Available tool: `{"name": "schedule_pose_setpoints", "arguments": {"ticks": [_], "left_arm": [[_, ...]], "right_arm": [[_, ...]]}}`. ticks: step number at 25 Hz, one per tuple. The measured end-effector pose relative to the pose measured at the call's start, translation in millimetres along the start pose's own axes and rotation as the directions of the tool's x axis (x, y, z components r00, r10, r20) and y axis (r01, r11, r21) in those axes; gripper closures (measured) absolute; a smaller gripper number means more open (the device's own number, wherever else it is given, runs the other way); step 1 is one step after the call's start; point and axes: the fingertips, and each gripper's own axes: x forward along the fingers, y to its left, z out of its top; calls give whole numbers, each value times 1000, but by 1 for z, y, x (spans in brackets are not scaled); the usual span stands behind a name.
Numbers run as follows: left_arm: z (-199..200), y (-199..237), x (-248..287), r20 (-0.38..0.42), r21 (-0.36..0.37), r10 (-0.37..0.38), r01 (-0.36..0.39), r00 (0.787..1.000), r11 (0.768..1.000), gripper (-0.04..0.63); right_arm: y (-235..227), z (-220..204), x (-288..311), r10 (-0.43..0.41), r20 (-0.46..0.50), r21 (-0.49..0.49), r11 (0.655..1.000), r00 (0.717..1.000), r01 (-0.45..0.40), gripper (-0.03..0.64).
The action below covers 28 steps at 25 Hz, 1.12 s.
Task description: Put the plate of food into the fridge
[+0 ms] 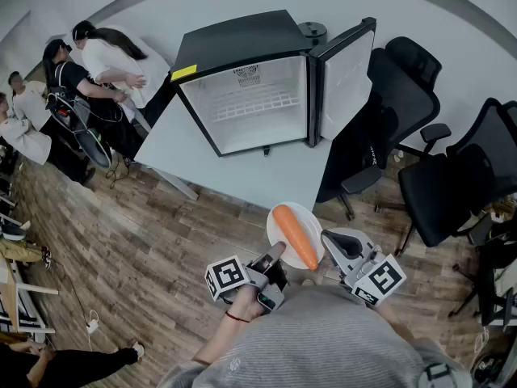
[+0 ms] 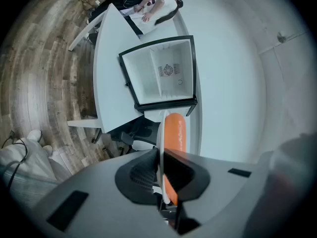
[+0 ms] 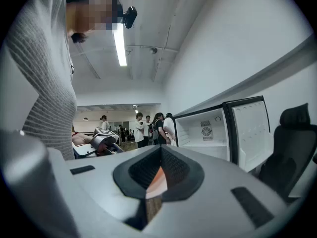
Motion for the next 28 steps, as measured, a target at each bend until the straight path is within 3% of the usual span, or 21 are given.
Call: {"name": "schedule_pose_setpoints", "arguments": {"ticks": [15,21,28], "left_arm": [[2,-1,3,-1,-1,-2,2,1000,1000,565],[1,-1,4,1,-3,-3,3,1000,1000,565],[0,-1,7,10,-10,-3,3,1000,1000,565]], "right_arm": [[-4,-2,4,7,-6,11,1000,1000,-7,603],[-10,2,1,14,42,96,995,999,-18,601],[-12,2,-1,15,36,82,997,999,-18,601]]}}
